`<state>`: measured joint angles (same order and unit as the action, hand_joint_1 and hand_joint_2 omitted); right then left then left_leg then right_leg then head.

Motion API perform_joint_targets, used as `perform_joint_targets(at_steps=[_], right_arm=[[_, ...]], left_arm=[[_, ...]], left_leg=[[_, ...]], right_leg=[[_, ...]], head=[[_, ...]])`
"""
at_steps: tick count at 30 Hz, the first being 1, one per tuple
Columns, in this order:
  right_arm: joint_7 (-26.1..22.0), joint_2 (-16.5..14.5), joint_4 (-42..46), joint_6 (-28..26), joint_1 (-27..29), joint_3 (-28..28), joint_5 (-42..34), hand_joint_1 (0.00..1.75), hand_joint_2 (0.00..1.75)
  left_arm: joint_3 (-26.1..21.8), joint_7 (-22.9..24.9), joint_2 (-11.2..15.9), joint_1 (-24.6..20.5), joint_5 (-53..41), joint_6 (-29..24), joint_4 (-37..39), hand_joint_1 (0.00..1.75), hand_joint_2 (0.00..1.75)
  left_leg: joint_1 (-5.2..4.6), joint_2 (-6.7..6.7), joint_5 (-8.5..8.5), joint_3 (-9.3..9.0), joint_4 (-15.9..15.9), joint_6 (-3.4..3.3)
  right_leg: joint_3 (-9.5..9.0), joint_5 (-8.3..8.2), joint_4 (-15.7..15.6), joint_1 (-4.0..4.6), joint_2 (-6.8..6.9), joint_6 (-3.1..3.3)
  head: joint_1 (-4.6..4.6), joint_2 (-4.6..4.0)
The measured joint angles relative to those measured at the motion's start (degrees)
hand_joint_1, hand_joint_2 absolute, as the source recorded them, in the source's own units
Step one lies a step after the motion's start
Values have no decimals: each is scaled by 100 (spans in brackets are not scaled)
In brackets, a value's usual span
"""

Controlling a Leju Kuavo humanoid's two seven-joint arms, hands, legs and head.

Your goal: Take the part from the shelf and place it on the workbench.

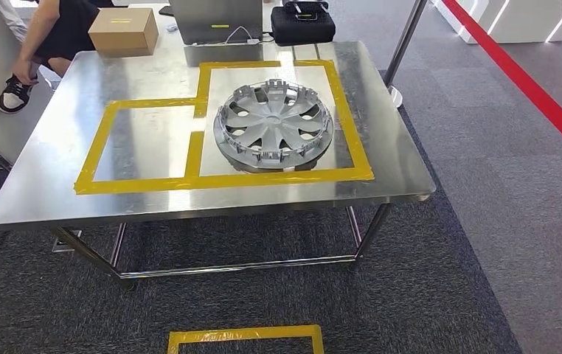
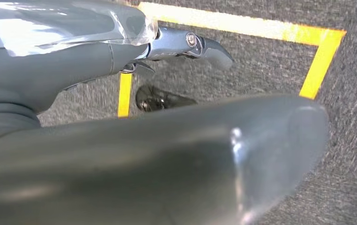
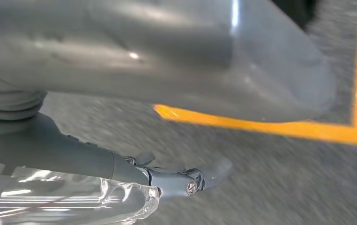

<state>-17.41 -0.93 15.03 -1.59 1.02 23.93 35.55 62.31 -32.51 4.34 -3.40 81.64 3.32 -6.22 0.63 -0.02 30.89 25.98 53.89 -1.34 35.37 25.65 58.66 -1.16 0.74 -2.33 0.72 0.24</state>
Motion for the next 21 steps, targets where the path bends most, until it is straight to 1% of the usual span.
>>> perform_joint_targets(at_steps=[1,2,3,4,5,6,7,8,9,10,11,12,13,14,15,16,17,18,19,20,21], right_arm=[[73,-2,-60,16,-19,-21,5,0,0],[111,-3,-103,26,-39,-36,7,0,0],[130,-3,-138,33,-57,-47,8,0,0],[141,-3,-168,38,-75,-57,8,0,0],[164,-3,-196,47,-91,-67,7,0,0],[210,-3,-219,63,-103,-75,6,0,0],[285,-3,-237,83,-115,-81,5,0,0],[376,-3,-250,113,-128,-83,4,0,0],[453,-3,-258,143,-145,-84,3,0,0],[511,-6,-265,170,-170,-85,2,0,0],[542,-12,-273,196,-195,-86,-2,0,0],[564,-18,-282,212,-216,-86,-4,0,0],[590,-28,-292,224,-232,-86,-5,0,0],[625,-36,-303,232,-243,-86,-1,0,0],[681,-41,-310,238,-254,-86,13,0,0],[753,-47,-318,250,-264,-87,35,0,0],[840,-49,-322,266,-273,-87,62,0,0],[934,-50,-325,285,-278,-87,87,0,0],[1015,-51,-328,307,-279,-87,108,0,0],[1076,-51,-332,326,-279,-87,123,0,0],[1113,-51,-335,344,-278,-87,133,0,0]], left_arm=[[10,-4,9,-2,0,5,1,0,0],[15,-7,20,-2,0,12,1,0,0],[18,-8,28,-2,0,19,1,0,0],[19,-9,32,-1,0,24,1,0,0],[20,-10,35,-1,-3,27,1,0,0],[25,-9,37,-1,-9,29,1,0,0],[38,-5,39,-3,-17,30,1,0,0],[57,4,42,-5,-27,33,1,0,0],[79,18,45,-10,-37,37,-1,0,0],[101,38,52,-16,-46,40,-2,0,0],[121,60,62,-25,-52,43,-3,0,0],[139,82,73,-37,-56,42,-3,0,0],[157,99,89,-48,-56,40,-3,0,0],[173,110,99,-56,-54,38,-4,0,0],[185,109,106,-60,-50,38,-4,0,0],[193,91,111,-65,-45,39,-5,0,0],[199,63,111,-72,-40,42,-5,0,0],[204,30,112,-80,-37,46,-5,0,0],[207,2,112,-87,-34,48,-5,0,0],[208,-15,112,-91,-33,47,-5,0,0],[209,-21,113,-92,-32,44,-5,0,0]], left_leg=[[-1,20,-62,76,-1,-53],[-18,32,-122,155,2,-81],[-34,43,-187,237,8,-96],[-50,56,-252,315,18,-103],[-64,67,-315,398,34,-105],[-74,73,-372,477,55,-102],[-83,75,-423,550,80,-95],[-88,74,-468,618,104,-85],[-100,73,-508,668,129,-68],[-106,79,-551,707,146,-43],[-102,88,-597,738,157,-12],[-97,96,-648,762,161,26],[-83,99,-686,784,161,63],[-70,85,-655,812,188,102],[-60,65,-522,854,283,138],[-52,44,-275,926,496,171],[-43,29,39,1022,823,200],[-39,25,322,1121,1221,221],[-36,25,491,1194,1596,237],[-32,25,495,1201,1843,245],[-24,26,368,1122,1909,247]], right_leg=[[82,274,267,-1,-8,-16],[169,597,623,6,-16,-25],[242,862,1009,8,-21,-28],[271,999,1328,10,-25,-23],[219,986,1496,13,-27,-8],[70,854,1453,17,-28,16],[-186,678,1186,23,-30,51],[-516,549,755,33,-32,93],[-845,510,263,46,-34,131],[-1095,535,-148,62,-37,156],[-1232,587,-407,82,-39,172],[-1263,611,-519,101,-41,186],[-1226,587,-533,102,-38,208],[-1175,541,-529,97,-27,243],[-1119,484,-529,87,-15,286],[-1049,419,-532,73,-3,319],[-965,358,-520,73,7,338],[-869,292,-503,74,10,347],[-764,226,-478,74,13,342],[-653,164,-443,73,16,333],[-545,107,-401,71,19,321]], head=[[-11,0],[-21,0],[-28,0],[-28,0],[-27,0],[-28,0],[-27,0],[-28,0],[-26,0],[-24,0],[-23,0],[-22,0],[-25,0],[-26,0],[-16,0],[-5,0],[8,0],[18,0],[21,0],[21,0],[21,0]])
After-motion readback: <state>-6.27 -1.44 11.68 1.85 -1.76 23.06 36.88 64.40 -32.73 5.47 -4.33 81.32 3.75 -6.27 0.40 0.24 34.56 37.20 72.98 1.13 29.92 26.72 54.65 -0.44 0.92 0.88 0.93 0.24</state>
